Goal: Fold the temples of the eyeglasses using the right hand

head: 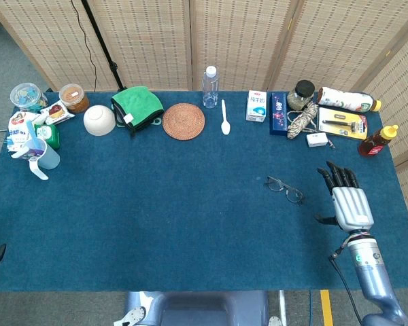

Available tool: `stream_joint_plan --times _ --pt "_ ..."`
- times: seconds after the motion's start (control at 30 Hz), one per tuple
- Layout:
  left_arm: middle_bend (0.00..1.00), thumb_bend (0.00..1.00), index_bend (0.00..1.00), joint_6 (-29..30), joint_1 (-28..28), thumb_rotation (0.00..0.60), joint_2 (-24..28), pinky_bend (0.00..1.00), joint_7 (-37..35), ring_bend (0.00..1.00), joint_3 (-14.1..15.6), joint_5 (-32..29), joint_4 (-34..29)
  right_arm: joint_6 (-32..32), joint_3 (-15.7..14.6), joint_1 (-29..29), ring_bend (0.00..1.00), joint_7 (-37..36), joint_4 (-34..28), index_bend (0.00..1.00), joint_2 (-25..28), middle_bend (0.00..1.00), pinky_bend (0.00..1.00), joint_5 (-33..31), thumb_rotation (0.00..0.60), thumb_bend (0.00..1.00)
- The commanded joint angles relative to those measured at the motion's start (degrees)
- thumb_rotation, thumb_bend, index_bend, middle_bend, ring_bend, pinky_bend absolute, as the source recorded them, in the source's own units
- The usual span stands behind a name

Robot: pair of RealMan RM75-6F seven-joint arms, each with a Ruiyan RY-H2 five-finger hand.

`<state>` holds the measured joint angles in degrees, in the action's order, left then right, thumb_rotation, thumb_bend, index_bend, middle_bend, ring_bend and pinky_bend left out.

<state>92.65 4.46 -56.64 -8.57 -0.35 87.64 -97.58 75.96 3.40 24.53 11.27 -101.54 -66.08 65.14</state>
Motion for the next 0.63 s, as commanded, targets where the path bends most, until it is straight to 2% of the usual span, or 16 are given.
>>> stream_joint_plan --times 0.03,0.5,0.63 --pt "0.02 0.28 0.16 0.0 0.1 0.360 -0.2 0.00 -0.3 0.04 0.0 -0.1 0.1 2.3 -1.0 -2.2 0.00 0.0 -1.5 0.09 0.7 0.00 0.00 1.7 0.600 0.09" --pt "0.02 0.28 0.16 1.5 1.3 0.359 -1.2 0.00 -0.8 0.04 1.3 1.7 0.5 10.9 -4.0 -11.0 0.00 1.4 -5.2 0.09 2.8 0.00 0.00 6.8 0.600 0.09" --pt "0.02 0.28 0.17 1.4 1.4 0.359 -0.7 0.00 -0.1 0.04 1.5 1.6 -0.3 12.8 -4.0 -13.0 0.00 0.8 -5.9 0.09 3.4 0.00 0.00 7.4 0.600 0.09"
